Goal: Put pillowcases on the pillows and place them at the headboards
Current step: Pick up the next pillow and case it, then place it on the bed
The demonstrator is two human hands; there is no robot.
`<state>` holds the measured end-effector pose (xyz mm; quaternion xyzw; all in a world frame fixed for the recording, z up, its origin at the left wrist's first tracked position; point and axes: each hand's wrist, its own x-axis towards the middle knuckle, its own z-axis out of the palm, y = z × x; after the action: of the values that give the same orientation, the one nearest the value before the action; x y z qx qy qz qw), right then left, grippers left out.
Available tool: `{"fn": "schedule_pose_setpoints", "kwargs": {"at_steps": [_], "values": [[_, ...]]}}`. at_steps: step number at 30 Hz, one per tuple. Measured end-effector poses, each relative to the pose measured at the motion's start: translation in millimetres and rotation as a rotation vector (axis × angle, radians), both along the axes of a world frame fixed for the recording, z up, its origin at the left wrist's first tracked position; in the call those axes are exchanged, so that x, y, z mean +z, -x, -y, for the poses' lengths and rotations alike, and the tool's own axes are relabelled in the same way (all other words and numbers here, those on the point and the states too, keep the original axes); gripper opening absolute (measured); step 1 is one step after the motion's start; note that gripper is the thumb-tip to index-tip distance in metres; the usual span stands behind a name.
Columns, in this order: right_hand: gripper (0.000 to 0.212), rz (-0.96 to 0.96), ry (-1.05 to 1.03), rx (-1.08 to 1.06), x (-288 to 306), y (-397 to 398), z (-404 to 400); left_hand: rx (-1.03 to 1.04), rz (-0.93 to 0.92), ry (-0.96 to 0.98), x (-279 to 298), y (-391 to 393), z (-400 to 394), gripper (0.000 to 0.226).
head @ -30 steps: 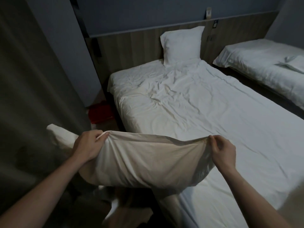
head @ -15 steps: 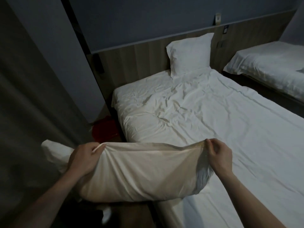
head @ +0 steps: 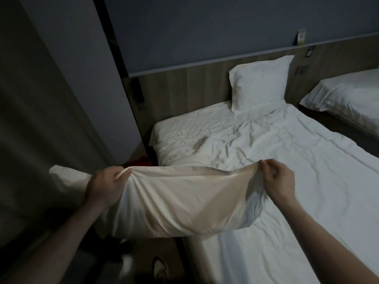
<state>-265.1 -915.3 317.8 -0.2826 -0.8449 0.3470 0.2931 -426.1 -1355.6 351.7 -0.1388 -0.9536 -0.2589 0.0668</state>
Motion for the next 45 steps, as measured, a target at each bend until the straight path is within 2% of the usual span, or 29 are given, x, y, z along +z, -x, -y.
{"fn": "schedule_pose_setpoints", "kwargs": {"at_steps": [3, 11, 19, 27, 35, 45], "values": [[0.022, 0.008, -0.026, -0.027, -1, 50, 4, -0.028, -0.012, 0.018, 1, 53, 2, 0.052], [0.022, 0.038, -0.062, -0.139, -8, 142, 25, -0.15, -0.031, -0.083, -7, 180, 17, 0.055], [0.025, 0.032, -0.065, -0.183, -4, 228, 24, -0.117, -0.028, -0.067, -3, 280, 1, 0.052], [0.035, -0.006, -0.076, -0.169, -7, 342, -4, -0.106, -0.01, 0.0, -14, 386, -18, 0.064], [0.044, 0.031, -0.097, -0.16, -10, 441, -24, -0.087, 0.012, -0.005, -22, 465, -30, 0.056], [0.024, 0.042, -0.138, -0.151, -5, 535, -36, -0.086, 0.056, -0.012, -27, 576, -49, 0.056]]}}
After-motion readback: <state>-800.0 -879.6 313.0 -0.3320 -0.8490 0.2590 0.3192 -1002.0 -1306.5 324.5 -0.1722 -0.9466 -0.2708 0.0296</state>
